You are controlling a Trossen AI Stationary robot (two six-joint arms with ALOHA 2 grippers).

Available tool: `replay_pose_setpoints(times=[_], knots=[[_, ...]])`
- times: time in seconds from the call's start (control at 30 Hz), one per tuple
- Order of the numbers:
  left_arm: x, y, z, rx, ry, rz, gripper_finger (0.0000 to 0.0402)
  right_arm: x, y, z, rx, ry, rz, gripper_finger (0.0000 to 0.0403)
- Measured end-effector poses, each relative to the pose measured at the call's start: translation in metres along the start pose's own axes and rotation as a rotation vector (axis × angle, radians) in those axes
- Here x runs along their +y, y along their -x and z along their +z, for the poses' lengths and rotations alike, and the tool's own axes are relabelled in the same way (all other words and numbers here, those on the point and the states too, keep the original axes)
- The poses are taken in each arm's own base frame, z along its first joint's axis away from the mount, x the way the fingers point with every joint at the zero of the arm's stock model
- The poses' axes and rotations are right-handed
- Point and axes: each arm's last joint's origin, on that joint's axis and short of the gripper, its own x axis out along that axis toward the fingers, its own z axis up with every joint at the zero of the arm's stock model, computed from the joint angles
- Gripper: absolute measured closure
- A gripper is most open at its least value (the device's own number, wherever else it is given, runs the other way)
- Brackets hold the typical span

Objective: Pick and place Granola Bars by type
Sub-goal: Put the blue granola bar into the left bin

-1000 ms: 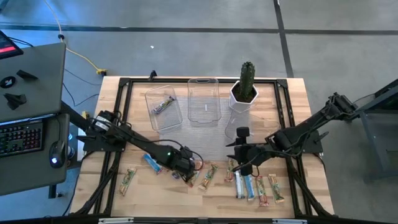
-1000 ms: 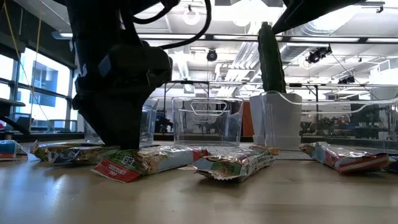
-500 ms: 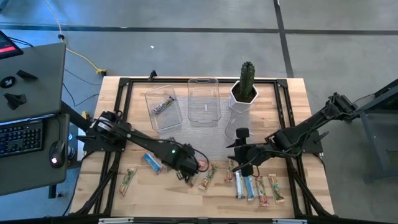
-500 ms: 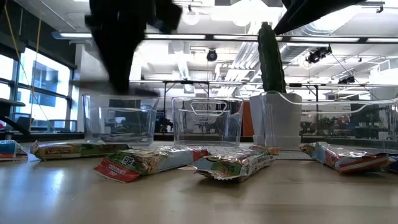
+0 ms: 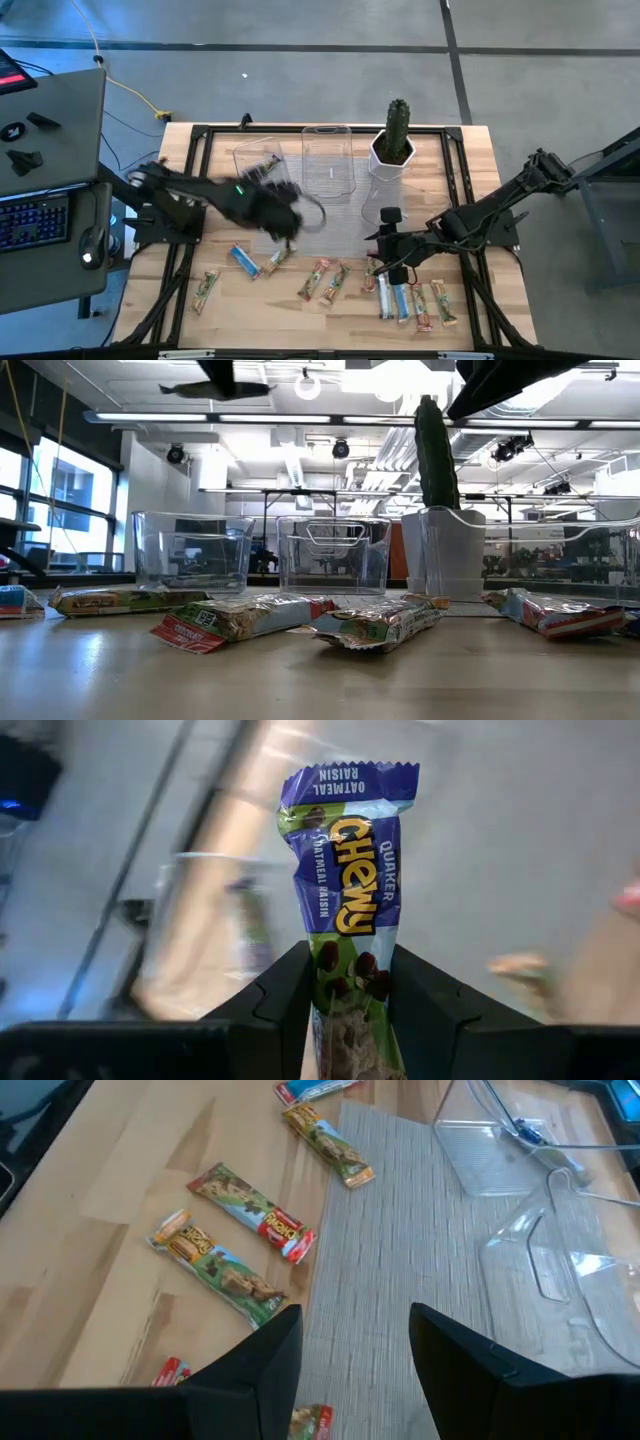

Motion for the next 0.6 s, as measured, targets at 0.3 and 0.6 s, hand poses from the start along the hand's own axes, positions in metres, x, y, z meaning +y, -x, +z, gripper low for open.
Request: replay_pose_setpoints(times=[0.3, 0.6], knots=[[0.078, -0.069, -0.020, 0.148, 0.168, 0.138, 0.0286, 0.000, 0.000, -0.001, 0.011, 0.006, -0.006, 0.0234], [0.090, -0.192, -0.040, 0.135, 0.215, -0.095, 0.0286, 0.000, 0.000, -0.002, 0.014, 0.009, -0.011, 0.0234]])
